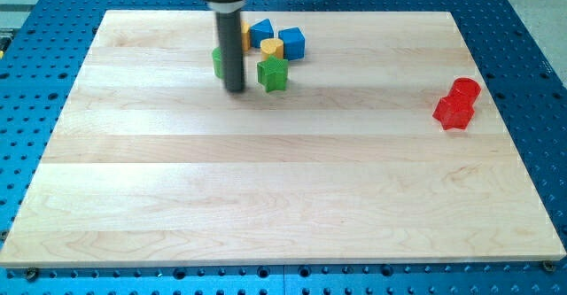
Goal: Add the green blocks into the group of blocks
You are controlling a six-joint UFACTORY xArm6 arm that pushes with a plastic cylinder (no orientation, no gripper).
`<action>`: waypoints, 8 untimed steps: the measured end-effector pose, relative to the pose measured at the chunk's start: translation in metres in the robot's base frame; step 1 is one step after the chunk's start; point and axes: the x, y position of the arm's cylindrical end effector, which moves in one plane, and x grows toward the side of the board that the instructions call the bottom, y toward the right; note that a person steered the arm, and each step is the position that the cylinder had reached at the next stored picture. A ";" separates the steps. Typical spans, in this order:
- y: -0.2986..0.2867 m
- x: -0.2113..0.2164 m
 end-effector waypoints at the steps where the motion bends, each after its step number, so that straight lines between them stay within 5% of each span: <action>1: -0.034 -0.007; 2: 0.018 -0.057; 3: 0.003 -0.060; 4: -0.019 -0.024; 5: 0.043 0.047; 7: 0.075 -0.022; 8: 0.103 -0.022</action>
